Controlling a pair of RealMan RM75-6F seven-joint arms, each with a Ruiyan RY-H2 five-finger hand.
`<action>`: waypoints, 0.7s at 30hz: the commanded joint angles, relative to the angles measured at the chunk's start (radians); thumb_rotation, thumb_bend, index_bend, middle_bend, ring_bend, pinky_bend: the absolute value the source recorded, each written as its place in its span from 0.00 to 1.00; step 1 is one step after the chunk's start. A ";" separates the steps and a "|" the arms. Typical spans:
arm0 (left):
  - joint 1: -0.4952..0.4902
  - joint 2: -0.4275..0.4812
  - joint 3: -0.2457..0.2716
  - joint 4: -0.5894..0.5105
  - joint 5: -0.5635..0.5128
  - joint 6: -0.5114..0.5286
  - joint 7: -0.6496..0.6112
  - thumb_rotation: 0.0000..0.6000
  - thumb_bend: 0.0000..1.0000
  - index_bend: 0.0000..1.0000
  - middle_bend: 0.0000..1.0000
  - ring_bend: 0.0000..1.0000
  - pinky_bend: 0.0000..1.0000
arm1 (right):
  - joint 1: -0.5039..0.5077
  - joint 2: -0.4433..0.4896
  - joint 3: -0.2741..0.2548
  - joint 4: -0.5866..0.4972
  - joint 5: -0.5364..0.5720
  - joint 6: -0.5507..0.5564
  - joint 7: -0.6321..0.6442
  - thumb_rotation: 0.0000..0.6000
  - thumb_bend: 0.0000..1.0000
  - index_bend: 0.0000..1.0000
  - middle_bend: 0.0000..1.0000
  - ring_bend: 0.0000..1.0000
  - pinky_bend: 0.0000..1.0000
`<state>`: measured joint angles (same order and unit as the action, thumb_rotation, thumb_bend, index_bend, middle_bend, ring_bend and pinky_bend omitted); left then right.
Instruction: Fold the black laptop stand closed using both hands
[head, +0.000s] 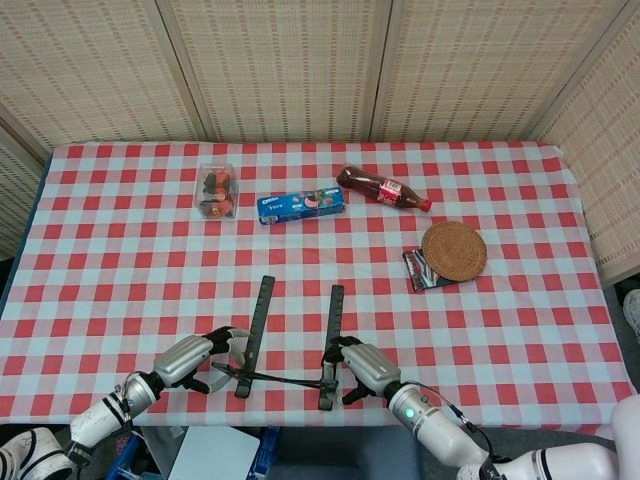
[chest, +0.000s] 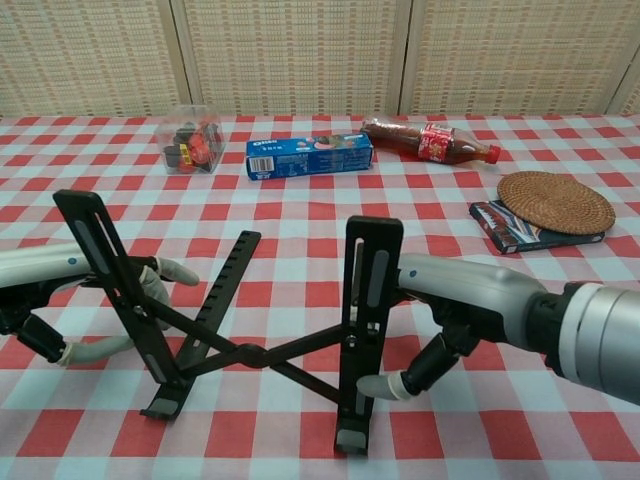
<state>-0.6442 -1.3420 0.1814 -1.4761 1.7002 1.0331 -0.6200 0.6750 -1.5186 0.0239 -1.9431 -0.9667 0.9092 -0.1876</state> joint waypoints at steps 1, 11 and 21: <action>0.000 0.000 -0.001 0.000 0.000 0.000 0.000 1.00 0.43 0.37 0.12 0.08 0.22 | -0.001 -0.001 -0.001 0.000 -0.002 0.001 -0.001 1.00 0.32 0.57 0.32 0.10 0.08; 0.003 0.005 -0.003 -0.004 0.002 0.010 -0.001 1.00 0.43 0.33 0.12 0.08 0.22 | -0.012 0.008 0.003 -0.008 -0.030 0.007 0.013 1.00 0.31 0.56 0.31 0.10 0.08; 0.008 0.043 -0.002 -0.033 0.005 0.027 0.000 1.00 0.43 0.04 0.01 0.00 0.19 | -0.041 0.002 0.039 -0.017 -0.127 0.055 0.074 1.00 0.03 0.10 0.15 0.08 0.08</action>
<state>-0.6375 -1.3013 0.1795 -1.5068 1.7054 1.0578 -0.6209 0.6394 -1.5118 0.0549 -1.9608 -1.0854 0.9559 -0.1212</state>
